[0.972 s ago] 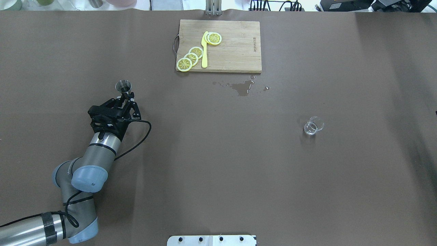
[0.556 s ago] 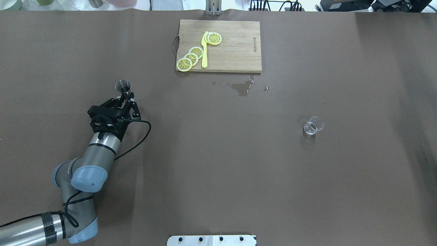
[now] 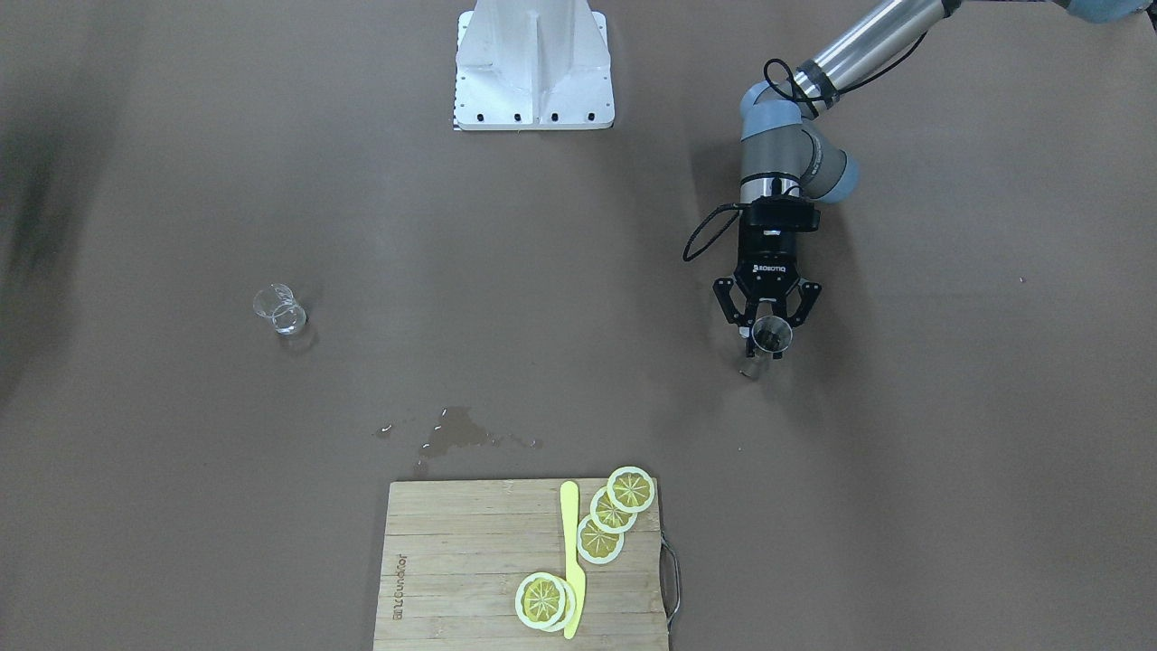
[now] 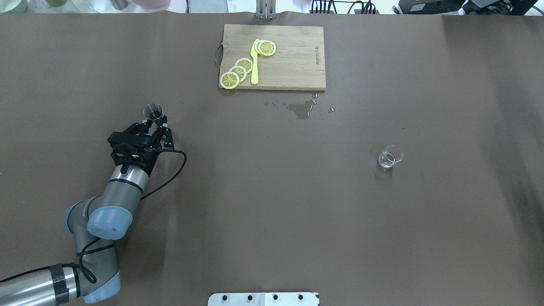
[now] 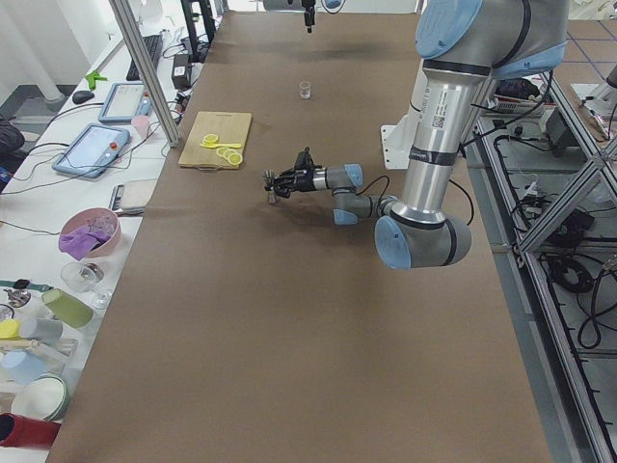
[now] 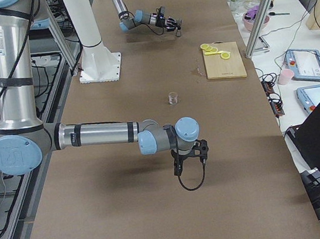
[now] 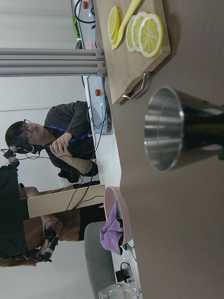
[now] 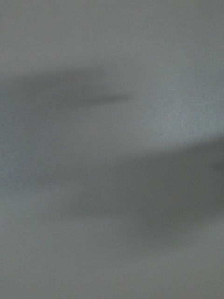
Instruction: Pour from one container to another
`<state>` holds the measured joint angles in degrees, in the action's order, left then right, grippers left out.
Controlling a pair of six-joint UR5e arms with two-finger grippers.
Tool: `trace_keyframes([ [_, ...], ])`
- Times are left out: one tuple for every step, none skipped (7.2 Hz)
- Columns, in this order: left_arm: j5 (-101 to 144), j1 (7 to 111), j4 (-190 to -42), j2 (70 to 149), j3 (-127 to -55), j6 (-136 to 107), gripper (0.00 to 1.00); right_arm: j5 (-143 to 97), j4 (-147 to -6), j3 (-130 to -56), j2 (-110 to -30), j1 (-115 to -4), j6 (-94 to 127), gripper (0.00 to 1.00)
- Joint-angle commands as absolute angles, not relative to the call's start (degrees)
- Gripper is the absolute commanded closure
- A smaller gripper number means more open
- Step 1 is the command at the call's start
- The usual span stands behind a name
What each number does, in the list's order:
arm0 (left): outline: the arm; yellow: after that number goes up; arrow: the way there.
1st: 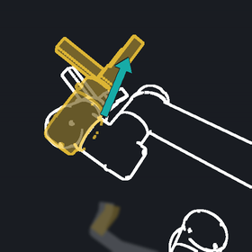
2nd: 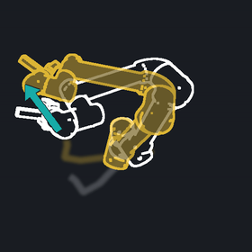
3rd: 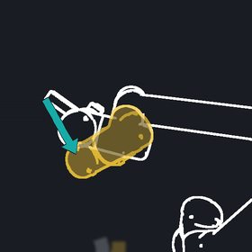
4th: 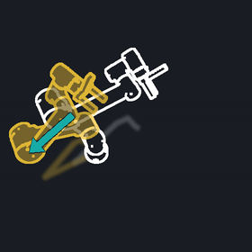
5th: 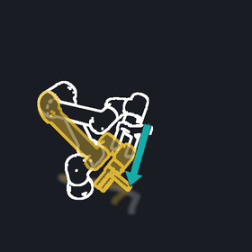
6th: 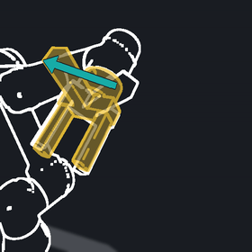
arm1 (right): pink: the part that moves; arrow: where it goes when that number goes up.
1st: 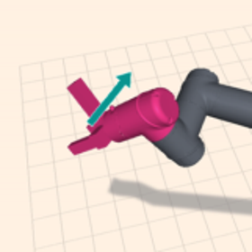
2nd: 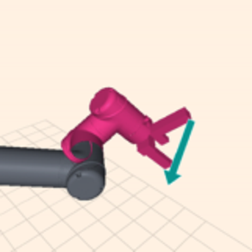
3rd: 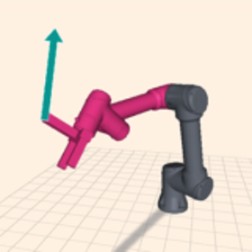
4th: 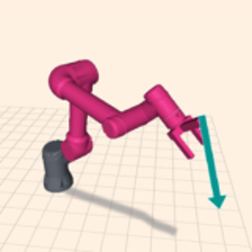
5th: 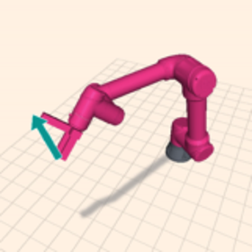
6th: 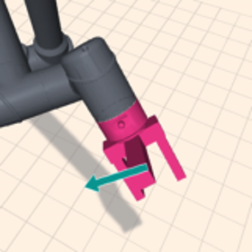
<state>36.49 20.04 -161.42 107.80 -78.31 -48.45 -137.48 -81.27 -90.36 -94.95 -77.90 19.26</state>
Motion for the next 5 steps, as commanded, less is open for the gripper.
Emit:
trace_keyframes([
  [36.56,20.04,-161.54,107.75,-78.31,-48.52,0.47,-136.76,-81.3,-90.0,-94.14,-76.12,19.33,0.0],
  [36.48,20.04,-161.54,107.67,-78.31,-48.52,0.46,-134.23,-81.3,-89.91,-93.52,-74.72,19.25,0.0],
  [36.56,20.04,-161.54,107.75,-78.31,-48.52,0.41,-133.08,-81.39,-90.52,-92.73,-74.79,19.34,0.0],
  [36.56,20.04,-161.72,107.75,-78.31,-48.52,0.28,-133.07,-82.17,-90.53,-92.12,-75.4,19.34,0.0],
  [36.48,20.04,-161.81,107.75,-78.57,-48.52,0.07,-133.41,-83.83,-91.83,-92.81,-77.5,19.16,0.0],
])
